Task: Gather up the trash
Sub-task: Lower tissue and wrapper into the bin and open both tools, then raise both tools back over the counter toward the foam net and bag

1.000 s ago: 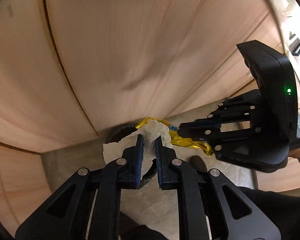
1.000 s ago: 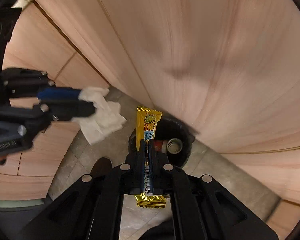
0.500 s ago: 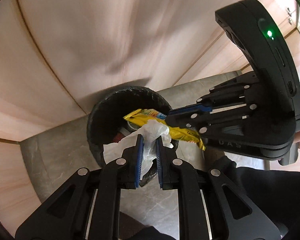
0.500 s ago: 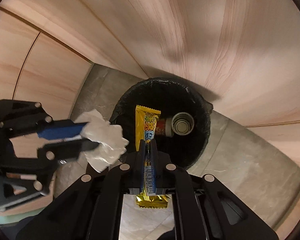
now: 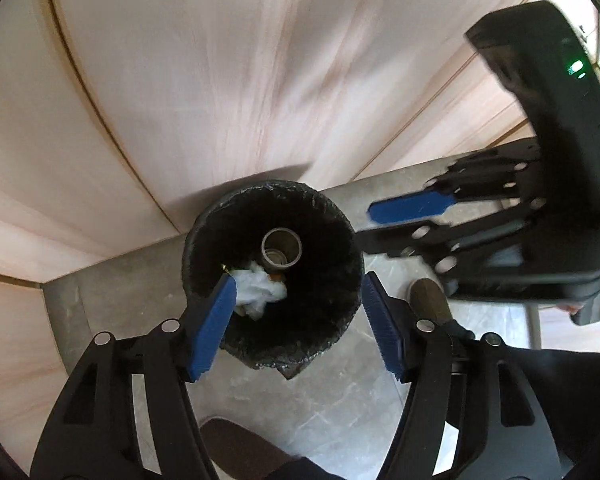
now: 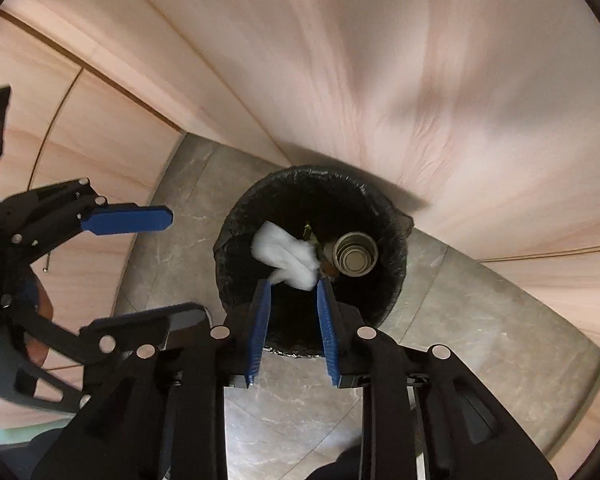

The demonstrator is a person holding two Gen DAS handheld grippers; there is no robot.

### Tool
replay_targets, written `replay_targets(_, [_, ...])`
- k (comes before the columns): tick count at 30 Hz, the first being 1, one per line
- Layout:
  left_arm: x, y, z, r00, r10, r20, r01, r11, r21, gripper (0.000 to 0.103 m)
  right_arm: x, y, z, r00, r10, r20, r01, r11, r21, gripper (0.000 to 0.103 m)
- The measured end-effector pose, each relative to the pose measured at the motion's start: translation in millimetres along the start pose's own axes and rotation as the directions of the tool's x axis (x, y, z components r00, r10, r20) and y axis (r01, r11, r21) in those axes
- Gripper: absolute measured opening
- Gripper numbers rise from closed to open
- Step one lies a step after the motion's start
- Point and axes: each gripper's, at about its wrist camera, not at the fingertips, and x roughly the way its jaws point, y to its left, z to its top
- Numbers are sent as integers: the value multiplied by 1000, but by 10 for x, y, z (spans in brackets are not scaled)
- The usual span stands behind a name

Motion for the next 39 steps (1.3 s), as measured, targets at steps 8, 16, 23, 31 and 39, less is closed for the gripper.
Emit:
replay_targets(8, [-286,-62,34,1000,-11,15,11,1000,0,63,-503,72,-47,999,14,34,-13,1000,-8,22])
replay_targets(16, [-788,-171,80,996,7,90,-5,1000,-30,63,-1159,237,-46,995,14,99,-10,999,-35,22])
replay_targets(23, [-1357,-260,178,982,31,187,-18,997,-70,63,-1739,384,-50,986,21,165,-12,998,-55,22])
replay_targets(31, [-2212,-332,360,918,88,387,-74,996,-50,62,-2429,515,-24,959,55,278,-27,994,-105,22])
replay_targets(39, [-3238,-330,691,764,193,616,-190,979,-71,60,-3351,807,152,894,139,425,-64,981,-185,22])
